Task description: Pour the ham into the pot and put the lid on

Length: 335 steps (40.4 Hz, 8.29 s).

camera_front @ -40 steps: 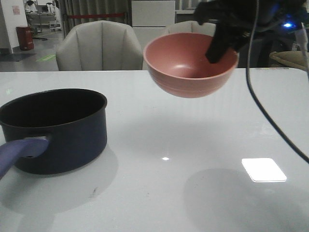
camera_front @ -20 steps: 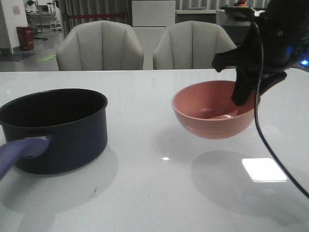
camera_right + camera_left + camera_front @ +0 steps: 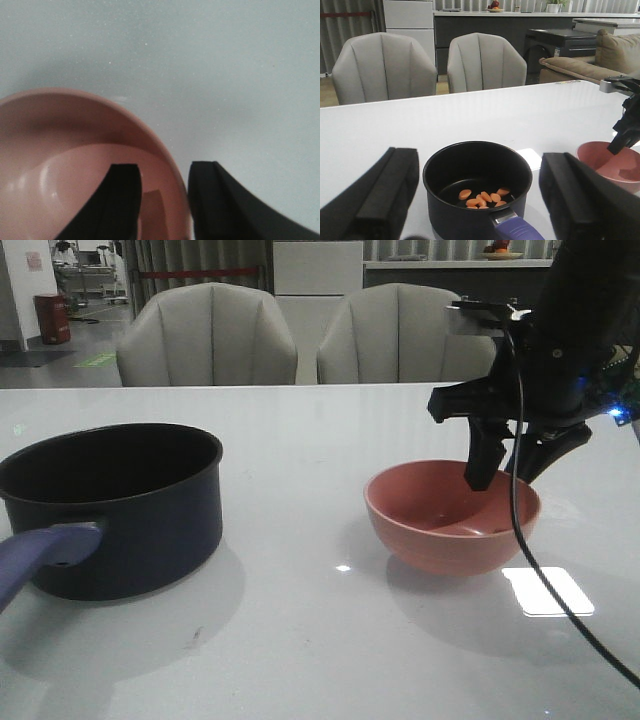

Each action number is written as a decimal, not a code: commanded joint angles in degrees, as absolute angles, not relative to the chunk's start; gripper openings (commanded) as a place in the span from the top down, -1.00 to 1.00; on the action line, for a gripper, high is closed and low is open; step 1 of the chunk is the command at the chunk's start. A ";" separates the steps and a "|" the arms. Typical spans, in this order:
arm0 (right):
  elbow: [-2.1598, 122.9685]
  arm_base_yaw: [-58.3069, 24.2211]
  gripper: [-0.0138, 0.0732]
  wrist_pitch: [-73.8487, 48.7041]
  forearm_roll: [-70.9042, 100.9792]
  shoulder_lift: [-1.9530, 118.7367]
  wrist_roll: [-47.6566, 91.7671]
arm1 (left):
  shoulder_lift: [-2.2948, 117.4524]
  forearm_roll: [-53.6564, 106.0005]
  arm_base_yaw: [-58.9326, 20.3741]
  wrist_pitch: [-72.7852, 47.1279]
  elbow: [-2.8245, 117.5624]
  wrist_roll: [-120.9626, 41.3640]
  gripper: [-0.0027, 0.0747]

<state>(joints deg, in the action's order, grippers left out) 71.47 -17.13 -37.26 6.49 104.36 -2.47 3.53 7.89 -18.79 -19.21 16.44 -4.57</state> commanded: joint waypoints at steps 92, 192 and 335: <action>12.05 -16.92 0.34 -1.06 1.80 17.53 -1.82 | 4.27 8.79 -19.24 -15.37 18.24 -4.45 -0.45; 12.05 -16.92 0.34 -1.06 1.80 17.53 -1.82 | 100.82 3.02 11.48 -52.95 71.25 7.42 -0.71; 12.05 -16.92 0.34 -1.06 1.80 17.53 -1.82 | 102.76 7.71 -18.77 -61.26 89.50 -2.04 -0.19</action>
